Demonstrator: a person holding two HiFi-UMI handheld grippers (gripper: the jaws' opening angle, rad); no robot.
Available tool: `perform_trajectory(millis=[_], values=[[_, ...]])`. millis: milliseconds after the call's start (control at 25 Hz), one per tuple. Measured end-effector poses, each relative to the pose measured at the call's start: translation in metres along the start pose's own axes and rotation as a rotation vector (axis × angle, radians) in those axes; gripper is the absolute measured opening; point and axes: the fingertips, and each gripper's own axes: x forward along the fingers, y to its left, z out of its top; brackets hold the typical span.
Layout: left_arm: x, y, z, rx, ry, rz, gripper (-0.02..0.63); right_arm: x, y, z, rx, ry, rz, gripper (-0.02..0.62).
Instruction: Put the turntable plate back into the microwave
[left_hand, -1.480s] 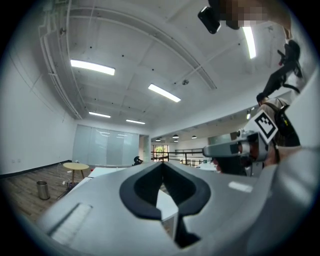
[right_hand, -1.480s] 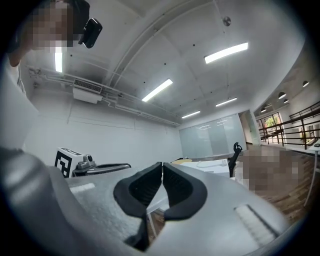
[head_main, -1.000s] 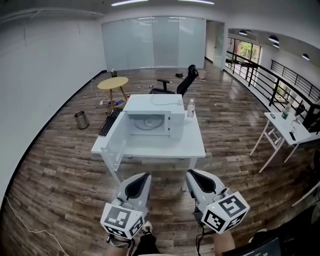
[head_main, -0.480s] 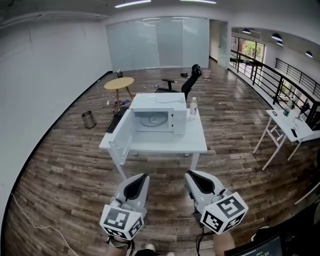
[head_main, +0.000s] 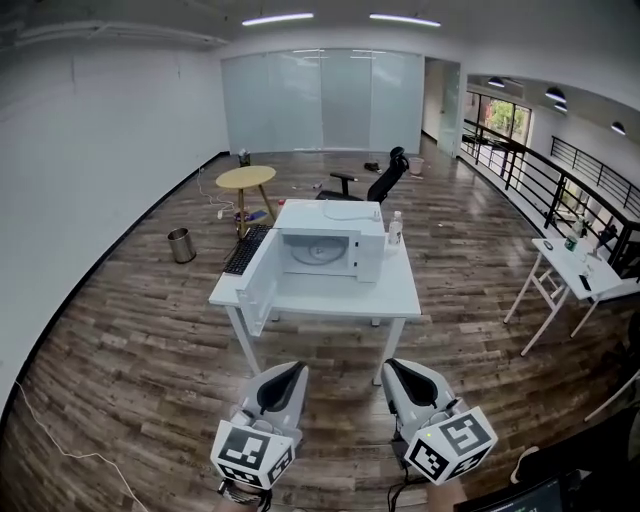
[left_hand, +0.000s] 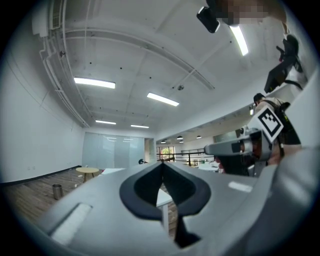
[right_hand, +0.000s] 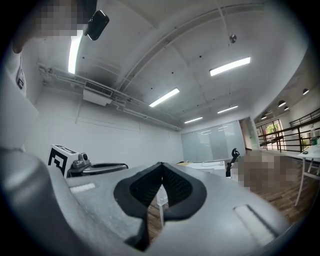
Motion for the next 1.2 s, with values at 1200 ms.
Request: perform_trajectory(millis=[1200], values=[[-0.019,0.015,-0.012,-0.004,0.016,-0.027,0.006,0.006,0.019,-0.017,-0.03,0.052,-0.088,0.002]])
